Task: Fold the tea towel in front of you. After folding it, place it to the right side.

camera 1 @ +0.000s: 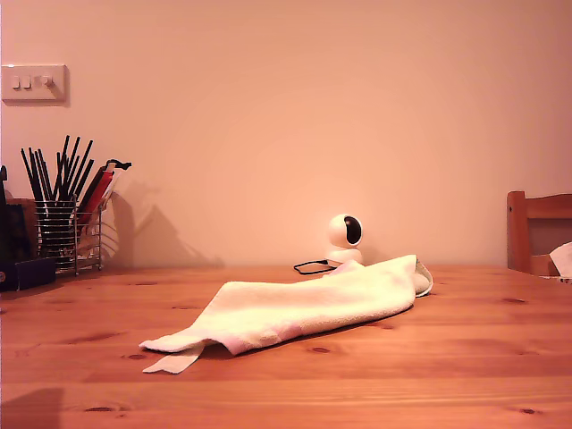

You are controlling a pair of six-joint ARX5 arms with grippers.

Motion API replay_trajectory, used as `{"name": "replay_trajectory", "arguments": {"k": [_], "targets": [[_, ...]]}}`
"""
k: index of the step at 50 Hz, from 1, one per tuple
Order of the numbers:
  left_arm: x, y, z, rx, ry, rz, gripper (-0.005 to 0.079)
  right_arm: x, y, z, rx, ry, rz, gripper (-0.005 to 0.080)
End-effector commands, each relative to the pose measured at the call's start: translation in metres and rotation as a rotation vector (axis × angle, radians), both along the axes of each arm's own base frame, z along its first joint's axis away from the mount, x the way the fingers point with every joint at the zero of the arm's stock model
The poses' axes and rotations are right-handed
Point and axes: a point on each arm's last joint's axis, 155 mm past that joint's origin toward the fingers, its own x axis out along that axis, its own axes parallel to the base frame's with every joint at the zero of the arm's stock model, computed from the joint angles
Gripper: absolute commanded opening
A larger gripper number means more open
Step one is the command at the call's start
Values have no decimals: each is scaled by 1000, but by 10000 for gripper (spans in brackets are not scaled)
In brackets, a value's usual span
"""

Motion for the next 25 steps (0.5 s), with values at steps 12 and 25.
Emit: {"name": "replay_trajectory", "arguments": {"k": [12,25], "targets": [[-4,-29,7,-79,-28,-183,-24,-3,12,27,123,-108,93,-12],[-7,-29,40,-85,-151,-189,-24,-9,14,63,151,-245,116,-12]]}}
